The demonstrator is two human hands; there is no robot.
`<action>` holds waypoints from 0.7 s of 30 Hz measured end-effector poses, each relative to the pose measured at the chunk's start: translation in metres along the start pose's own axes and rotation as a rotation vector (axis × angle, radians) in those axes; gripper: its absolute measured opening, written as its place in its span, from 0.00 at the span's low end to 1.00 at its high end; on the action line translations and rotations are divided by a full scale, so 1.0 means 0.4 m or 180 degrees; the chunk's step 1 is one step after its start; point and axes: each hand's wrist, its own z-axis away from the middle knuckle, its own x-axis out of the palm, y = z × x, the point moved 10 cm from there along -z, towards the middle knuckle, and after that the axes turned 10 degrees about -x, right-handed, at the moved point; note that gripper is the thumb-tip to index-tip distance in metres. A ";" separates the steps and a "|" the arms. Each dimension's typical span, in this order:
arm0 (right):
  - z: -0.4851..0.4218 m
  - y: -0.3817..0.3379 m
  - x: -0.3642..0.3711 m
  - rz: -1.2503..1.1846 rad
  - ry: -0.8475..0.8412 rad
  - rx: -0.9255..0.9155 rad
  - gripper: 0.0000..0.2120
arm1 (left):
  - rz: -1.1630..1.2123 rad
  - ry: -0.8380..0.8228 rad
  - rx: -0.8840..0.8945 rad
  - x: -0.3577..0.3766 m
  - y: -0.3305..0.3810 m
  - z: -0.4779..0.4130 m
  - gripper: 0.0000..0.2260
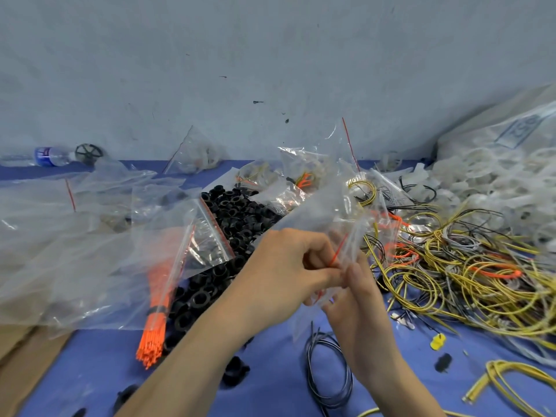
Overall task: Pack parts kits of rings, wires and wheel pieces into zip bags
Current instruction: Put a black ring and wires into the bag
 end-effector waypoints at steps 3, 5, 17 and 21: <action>0.004 -0.018 -0.037 0.0503 0.0355 -0.0254 0.14 | -0.0252 0.0316 -0.0068 -0.006 -0.023 -0.010 0.11; 0.003 -0.041 -0.049 0.0816 0.0492 -0.0456 0.11 | -0.0674 0.0339 0.0038 0.007 -0.024 -0.015 0.12; 0.018 -0.163 -0.062 0.1970 0.0867 -0.1546 0.40 | -0.1219 0.1027 0.0877 -0.023 0.038 0.012 0.02; 0.026 -0.179 -0.066 0.2352 0.0906 -0.1656 0.24 | -0.1683 0.0633 0.1434 0.064 0.081 0.042 0.13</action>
